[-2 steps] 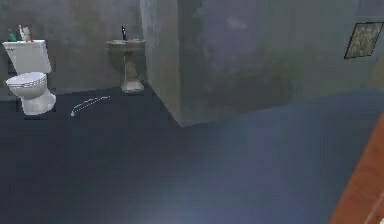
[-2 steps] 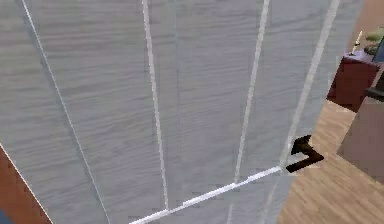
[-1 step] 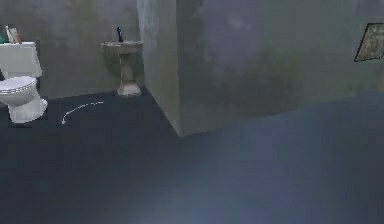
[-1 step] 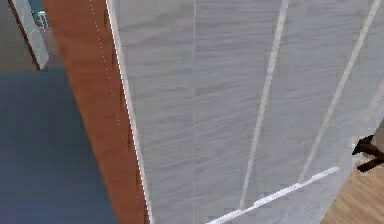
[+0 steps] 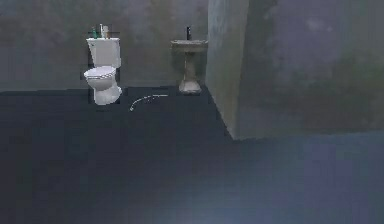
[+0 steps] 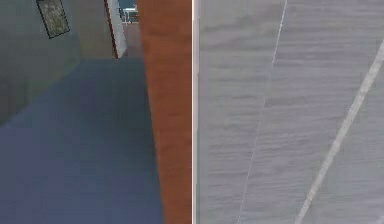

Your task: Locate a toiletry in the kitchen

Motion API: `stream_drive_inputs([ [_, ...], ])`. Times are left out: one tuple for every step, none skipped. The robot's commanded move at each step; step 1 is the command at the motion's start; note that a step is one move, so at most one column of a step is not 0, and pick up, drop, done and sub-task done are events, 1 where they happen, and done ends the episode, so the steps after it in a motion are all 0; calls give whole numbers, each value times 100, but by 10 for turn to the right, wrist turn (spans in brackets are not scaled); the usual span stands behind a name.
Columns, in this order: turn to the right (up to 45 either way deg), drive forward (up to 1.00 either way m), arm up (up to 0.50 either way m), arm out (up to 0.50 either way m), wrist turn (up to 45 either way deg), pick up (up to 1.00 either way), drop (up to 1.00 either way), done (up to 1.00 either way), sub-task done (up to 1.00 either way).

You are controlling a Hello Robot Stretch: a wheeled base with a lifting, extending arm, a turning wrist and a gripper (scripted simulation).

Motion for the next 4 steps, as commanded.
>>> stream_drive_inputs([
  [0, 30, 0, 0, 0, 0, 0, 0, 0],
  [450, 0, 0, 0, 0, 0, 0, 0, 0],
  [330, 0, 0, 0, 0, 0, 0, 0, 0],
  [0, 100, 0, 0, 0, 0, 0, 0, 0],
])
